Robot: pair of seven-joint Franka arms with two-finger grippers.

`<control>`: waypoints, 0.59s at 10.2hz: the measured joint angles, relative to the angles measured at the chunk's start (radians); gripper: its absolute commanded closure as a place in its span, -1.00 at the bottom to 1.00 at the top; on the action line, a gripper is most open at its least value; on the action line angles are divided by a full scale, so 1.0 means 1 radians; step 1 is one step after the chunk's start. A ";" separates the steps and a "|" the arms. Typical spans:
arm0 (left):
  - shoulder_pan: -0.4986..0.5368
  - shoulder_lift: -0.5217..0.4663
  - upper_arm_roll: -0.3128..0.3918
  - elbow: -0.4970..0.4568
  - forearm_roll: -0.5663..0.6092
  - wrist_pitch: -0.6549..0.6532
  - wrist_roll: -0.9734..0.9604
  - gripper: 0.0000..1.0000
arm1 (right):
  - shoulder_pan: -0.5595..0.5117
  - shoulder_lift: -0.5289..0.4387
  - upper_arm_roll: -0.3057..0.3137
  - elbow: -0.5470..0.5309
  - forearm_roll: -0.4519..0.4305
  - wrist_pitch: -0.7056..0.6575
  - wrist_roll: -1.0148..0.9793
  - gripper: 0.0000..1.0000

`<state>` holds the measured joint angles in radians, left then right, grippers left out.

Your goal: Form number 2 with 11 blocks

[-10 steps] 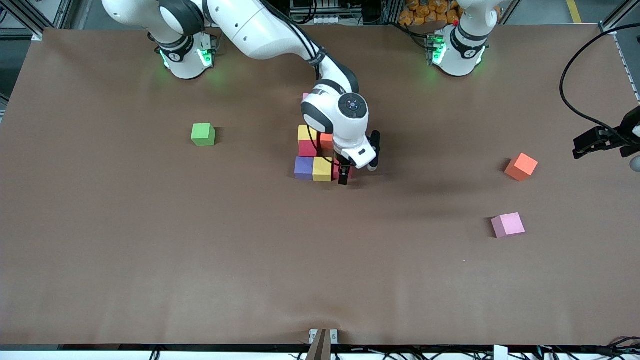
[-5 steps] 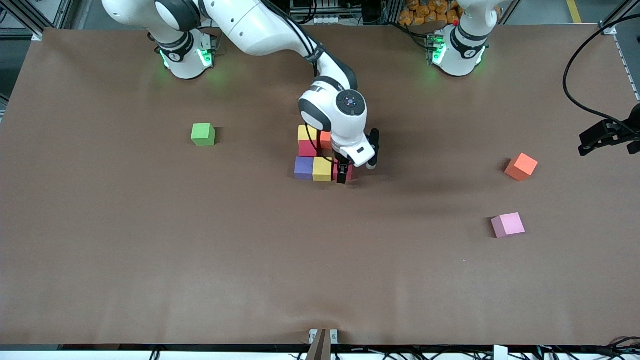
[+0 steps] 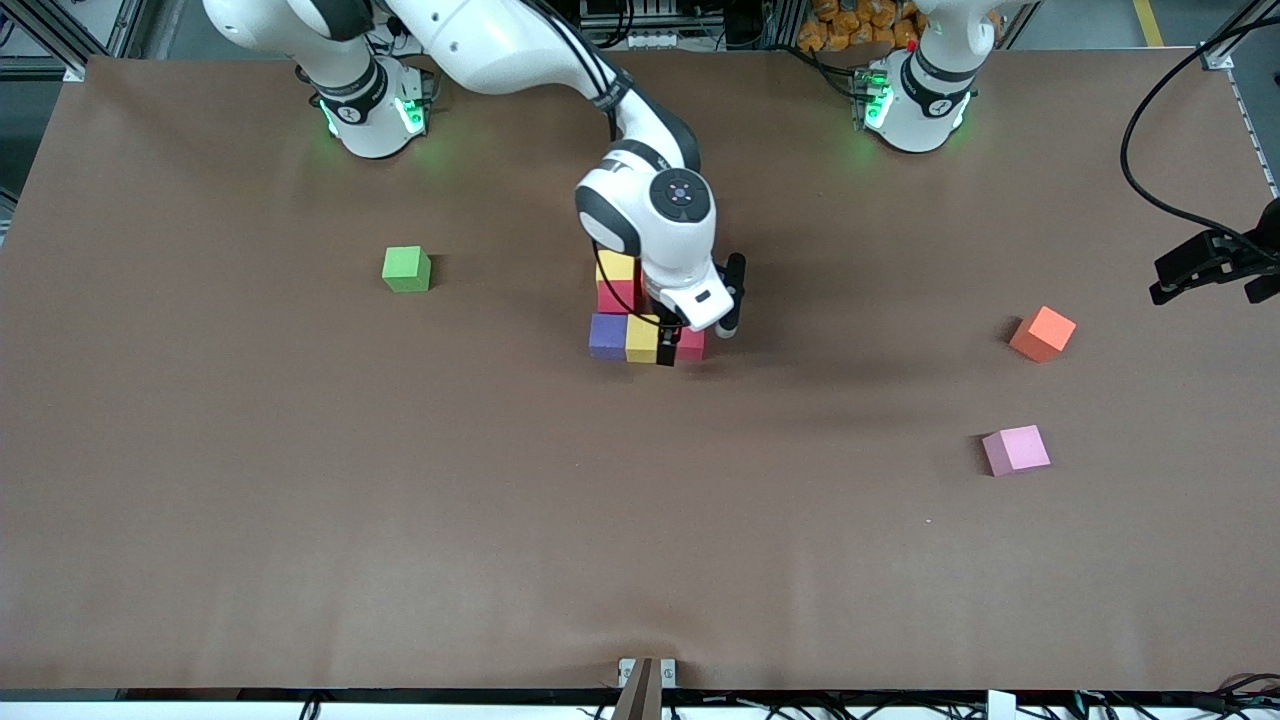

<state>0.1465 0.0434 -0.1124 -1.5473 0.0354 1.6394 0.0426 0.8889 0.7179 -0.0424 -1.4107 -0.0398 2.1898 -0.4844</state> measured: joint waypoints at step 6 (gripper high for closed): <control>-0.073 -0.042 0.014 0.004 0.000 -0.033 0.000 -1.00 | -0.129 -0.278 -0.011 -0.109 0.001 -0.238 0.468 -1.00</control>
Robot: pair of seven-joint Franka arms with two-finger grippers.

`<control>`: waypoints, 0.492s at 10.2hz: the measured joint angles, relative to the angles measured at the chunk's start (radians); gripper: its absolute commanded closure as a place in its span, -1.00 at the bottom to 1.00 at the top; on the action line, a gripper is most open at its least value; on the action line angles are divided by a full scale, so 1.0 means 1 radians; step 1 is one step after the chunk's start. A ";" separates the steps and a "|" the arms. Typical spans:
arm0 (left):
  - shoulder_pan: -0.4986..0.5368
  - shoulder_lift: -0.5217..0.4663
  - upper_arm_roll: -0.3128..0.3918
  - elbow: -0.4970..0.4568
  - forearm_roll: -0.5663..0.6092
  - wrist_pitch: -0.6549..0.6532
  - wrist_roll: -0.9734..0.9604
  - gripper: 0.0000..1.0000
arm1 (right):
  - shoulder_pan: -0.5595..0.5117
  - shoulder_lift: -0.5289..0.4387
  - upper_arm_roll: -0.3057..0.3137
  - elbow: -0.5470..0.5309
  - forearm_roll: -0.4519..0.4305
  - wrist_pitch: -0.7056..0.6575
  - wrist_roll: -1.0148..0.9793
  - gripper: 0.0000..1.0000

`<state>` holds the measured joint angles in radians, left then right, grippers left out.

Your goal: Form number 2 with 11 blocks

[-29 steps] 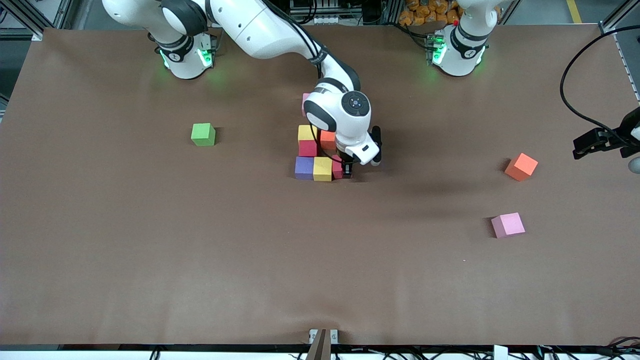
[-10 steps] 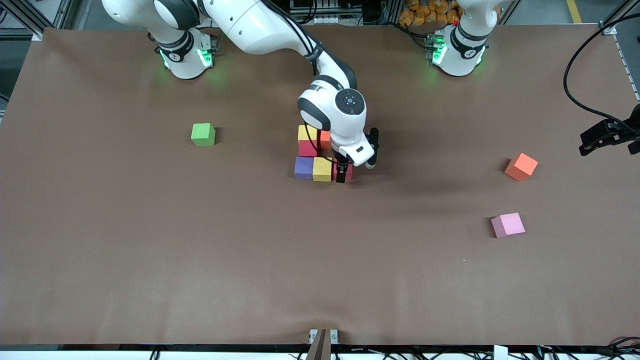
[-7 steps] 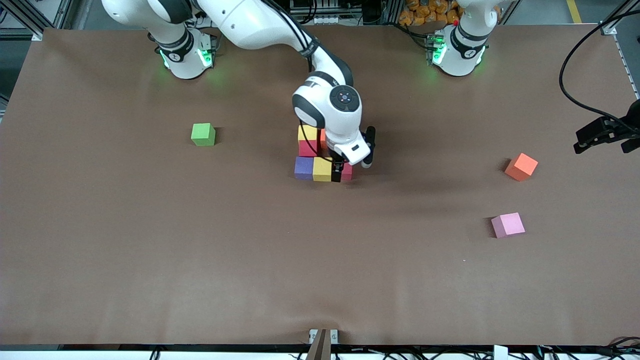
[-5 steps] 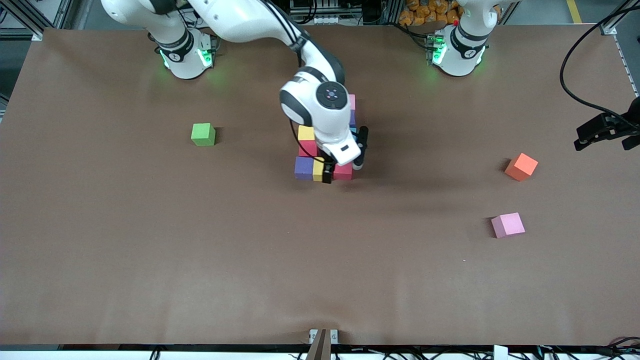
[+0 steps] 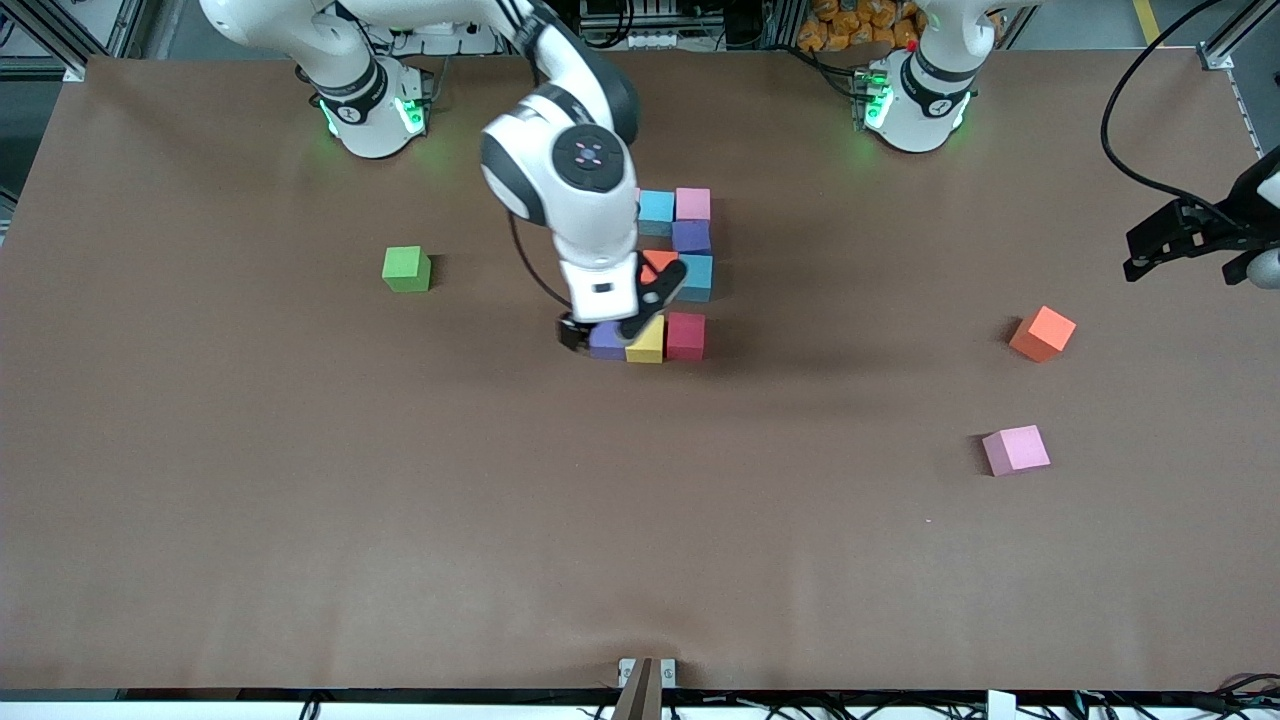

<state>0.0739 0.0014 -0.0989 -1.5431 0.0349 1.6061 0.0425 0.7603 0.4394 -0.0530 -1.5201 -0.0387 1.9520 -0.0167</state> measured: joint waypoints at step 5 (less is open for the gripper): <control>-0.033 -0.011 0.031 0.000 0.000 -0.005 0.000 -1.00 | -0.293 -0.160 -0.050 -0.044 0.000 -0.065 0.147 -1.00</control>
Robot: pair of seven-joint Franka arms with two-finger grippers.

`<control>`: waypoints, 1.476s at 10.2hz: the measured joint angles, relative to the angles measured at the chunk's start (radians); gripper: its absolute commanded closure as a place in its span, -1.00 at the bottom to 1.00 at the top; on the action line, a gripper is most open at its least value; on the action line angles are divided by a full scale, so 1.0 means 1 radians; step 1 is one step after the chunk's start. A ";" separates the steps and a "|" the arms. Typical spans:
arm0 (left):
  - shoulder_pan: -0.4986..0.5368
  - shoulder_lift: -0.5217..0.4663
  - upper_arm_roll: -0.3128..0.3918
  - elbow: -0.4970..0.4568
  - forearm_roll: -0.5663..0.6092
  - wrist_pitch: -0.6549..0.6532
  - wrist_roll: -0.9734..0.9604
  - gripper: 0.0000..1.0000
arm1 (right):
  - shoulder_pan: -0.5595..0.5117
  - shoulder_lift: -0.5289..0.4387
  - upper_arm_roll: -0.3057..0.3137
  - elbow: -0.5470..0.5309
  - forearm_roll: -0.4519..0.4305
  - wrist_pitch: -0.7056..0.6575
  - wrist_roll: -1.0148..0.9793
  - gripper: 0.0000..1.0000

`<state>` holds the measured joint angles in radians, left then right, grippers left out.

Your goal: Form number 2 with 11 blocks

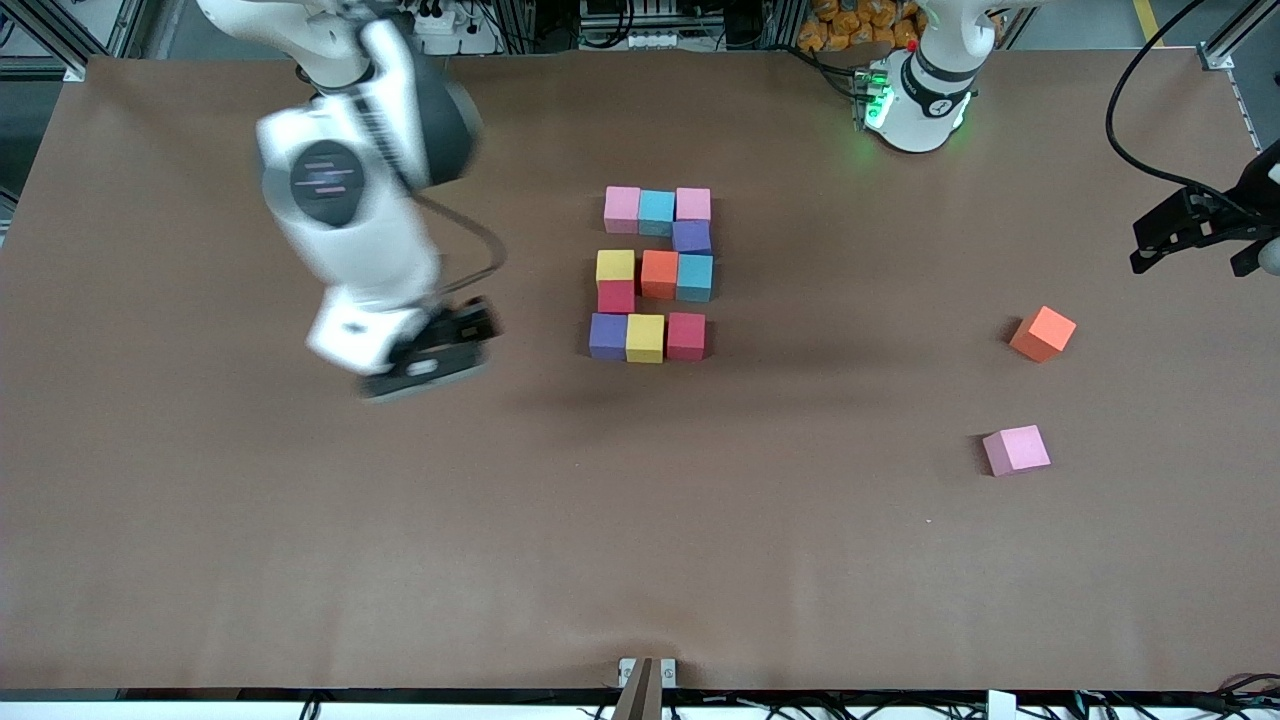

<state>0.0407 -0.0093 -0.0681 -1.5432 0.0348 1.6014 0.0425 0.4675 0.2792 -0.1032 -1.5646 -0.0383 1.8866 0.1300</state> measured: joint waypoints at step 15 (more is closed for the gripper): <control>-0.012 -0.003 -0.021 0.000 -0.006 -0.033 -0.092 -1.00 | -0.449 -0.281 0.009 0.005 0.000 -0.284 -0.103 -1.00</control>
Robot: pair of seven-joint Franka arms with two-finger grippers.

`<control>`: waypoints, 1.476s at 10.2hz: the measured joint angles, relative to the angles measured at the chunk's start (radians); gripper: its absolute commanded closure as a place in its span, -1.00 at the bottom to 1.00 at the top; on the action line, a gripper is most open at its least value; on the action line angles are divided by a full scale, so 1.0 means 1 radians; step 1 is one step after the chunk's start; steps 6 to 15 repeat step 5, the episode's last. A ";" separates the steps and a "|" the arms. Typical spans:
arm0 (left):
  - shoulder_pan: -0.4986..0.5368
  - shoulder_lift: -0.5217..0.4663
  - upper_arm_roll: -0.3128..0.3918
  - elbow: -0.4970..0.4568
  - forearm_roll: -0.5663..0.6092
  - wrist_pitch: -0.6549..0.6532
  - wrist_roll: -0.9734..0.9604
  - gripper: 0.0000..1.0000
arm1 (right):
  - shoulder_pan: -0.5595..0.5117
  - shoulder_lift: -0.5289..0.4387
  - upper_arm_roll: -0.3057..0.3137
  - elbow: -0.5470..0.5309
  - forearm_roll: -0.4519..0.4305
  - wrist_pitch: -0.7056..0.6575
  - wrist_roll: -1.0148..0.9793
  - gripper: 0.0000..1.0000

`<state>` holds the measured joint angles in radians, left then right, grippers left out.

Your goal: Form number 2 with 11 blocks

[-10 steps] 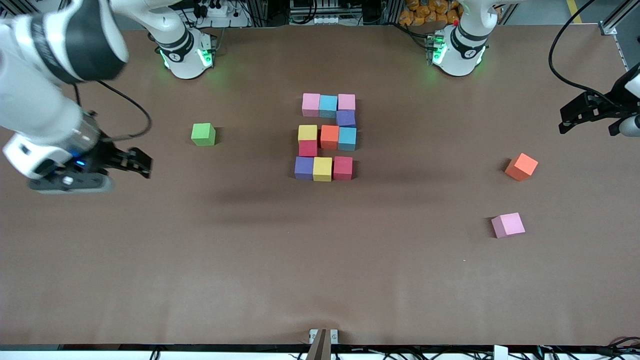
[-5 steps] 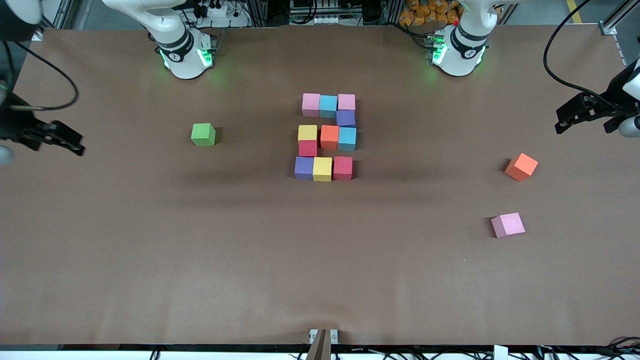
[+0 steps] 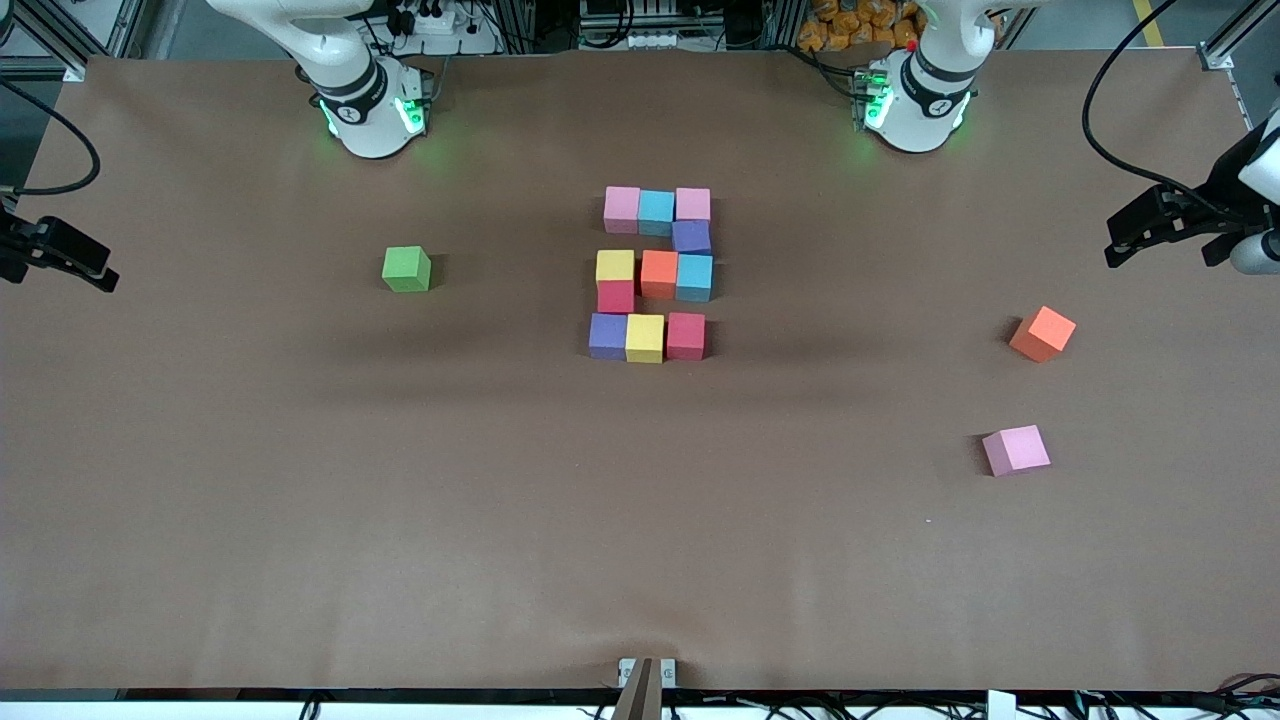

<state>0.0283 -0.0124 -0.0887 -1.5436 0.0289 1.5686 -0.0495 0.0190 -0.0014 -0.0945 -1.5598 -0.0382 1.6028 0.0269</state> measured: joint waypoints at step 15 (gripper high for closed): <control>-0.001 0.000 -0.001 0.000 0.000 0.000 0.000 -1.00 | 0.000 -0.001 -0.004 0.029 0.000 -0.022 0.000 -1.00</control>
